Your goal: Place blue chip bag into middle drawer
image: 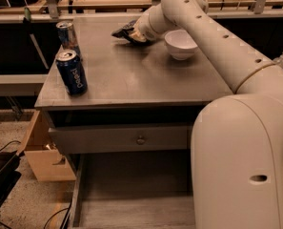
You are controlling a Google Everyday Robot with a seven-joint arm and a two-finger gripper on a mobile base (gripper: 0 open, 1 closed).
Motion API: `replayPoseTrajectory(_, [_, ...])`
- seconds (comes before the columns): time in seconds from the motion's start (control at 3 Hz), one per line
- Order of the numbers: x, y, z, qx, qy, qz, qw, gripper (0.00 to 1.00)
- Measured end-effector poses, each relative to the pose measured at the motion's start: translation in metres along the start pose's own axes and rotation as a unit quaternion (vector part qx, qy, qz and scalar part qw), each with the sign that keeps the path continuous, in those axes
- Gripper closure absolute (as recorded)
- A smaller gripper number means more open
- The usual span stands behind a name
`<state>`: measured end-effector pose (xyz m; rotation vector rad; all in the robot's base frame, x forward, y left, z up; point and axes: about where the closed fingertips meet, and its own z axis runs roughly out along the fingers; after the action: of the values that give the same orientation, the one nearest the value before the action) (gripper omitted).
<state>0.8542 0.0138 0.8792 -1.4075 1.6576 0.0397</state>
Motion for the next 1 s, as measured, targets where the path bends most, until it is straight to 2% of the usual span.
replayPoseTrajectory(0.33, [0.0, 0.001, 0.002, -0.001, 0.0, 0.0, 1.0, 1.0])
replayPoseTrajectory(0.67, [-0.02, -0.004, -0.005, 0.004, -0.003, -0.025, 0.9997, 1.0])
replayPoseTrajectory(1.0, [-0.064, -0.017, -0.029, 0.019, -0.002, -0.084, 0.9963, 1.0])
